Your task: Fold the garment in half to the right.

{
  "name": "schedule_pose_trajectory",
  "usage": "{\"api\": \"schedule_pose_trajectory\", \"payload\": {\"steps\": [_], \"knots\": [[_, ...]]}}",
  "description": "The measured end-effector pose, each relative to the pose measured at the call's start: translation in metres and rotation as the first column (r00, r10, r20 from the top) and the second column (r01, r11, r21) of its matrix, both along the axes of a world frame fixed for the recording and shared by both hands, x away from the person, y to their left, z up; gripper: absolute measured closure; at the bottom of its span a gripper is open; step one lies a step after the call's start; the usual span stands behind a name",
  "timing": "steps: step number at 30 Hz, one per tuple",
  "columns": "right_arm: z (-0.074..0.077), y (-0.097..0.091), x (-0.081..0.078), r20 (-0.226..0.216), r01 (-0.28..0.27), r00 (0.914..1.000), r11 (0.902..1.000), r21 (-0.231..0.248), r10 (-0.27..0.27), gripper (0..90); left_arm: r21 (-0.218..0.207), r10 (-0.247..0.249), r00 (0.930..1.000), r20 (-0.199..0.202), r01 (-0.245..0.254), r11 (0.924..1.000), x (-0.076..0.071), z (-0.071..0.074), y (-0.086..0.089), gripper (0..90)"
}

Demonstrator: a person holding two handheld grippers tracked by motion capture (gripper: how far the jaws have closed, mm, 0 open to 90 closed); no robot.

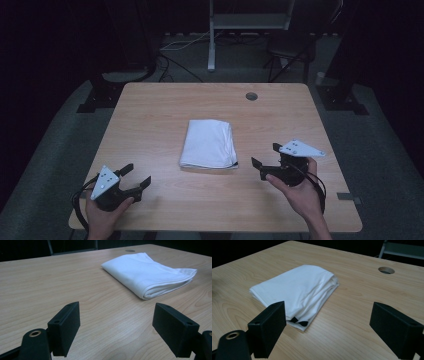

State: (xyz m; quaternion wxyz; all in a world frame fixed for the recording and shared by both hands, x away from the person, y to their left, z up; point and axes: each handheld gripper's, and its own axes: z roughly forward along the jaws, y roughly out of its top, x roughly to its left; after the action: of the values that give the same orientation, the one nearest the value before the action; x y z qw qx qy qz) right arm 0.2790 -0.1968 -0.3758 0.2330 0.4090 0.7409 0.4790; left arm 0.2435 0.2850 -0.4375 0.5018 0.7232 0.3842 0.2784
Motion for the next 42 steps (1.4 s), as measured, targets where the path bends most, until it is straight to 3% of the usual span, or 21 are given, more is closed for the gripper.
{"api": "schedule_pose_trajectory", "payload": {"steps": [42], "knots": [[-0.005, -0.052, -0.033, 0.032, 0.098, 0.9945, 0.9948, 0.028, -0.099, 12.9, 0.002, 0.002, 1.0, 0.001, -0.002, 1.0, 0.0, 0.0, 0.0, 22.0]]}}
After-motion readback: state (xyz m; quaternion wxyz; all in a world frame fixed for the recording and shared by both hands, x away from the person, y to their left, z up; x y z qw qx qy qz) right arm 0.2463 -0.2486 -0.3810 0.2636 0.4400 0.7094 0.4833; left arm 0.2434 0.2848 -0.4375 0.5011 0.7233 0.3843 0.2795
